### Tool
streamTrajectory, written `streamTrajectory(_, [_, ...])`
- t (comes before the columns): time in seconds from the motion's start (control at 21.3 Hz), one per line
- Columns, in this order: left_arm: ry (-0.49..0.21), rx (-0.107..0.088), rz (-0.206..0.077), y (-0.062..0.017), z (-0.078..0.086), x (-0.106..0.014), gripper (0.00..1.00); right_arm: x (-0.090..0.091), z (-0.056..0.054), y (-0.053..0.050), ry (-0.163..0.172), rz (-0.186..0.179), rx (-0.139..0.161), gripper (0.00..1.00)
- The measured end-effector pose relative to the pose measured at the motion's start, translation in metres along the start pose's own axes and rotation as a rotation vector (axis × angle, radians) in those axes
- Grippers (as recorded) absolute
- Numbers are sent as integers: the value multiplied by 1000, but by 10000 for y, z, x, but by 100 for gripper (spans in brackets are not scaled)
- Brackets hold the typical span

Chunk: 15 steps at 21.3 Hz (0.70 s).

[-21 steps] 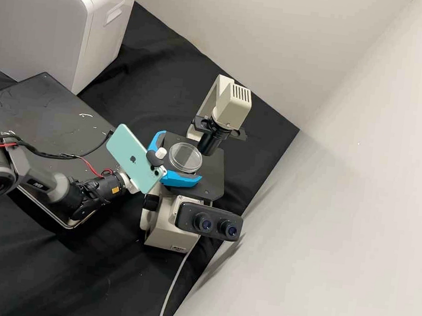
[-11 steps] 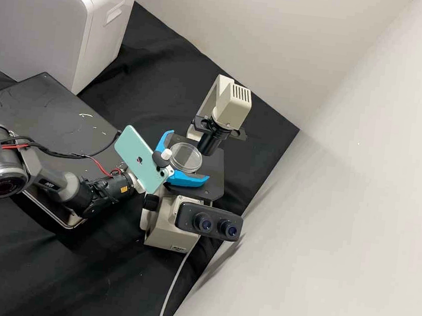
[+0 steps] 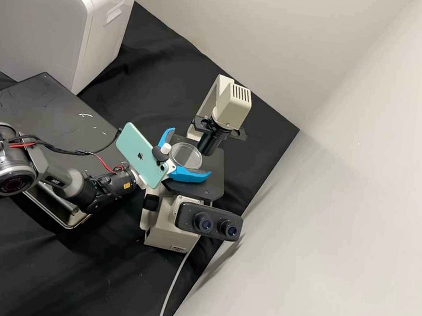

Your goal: Place the petri dish on the bench

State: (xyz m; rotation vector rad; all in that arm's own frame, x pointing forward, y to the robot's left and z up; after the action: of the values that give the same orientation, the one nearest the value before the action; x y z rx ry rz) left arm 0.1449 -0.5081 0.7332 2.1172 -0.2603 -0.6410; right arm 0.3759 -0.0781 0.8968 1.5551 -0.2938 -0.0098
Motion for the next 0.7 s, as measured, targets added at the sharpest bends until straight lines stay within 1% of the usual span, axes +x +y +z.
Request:
streamTrajectory(0.47, [0,0,0,0,0,0,100,5,-37,-45,10,-12,-3,100])
streamTrajectory(0.52, [0,0,0,0,0,0,100,5,-42,-50,11,-13,-1,0])
streamTrajectory(0.61, [0,0,0,0,0,0,100,6,-51,-59,15,-17,9,0])
streamTrajectory(0.7, [0,0,0,0,0,0,100,6,-54,-57,18,-15,34,0])
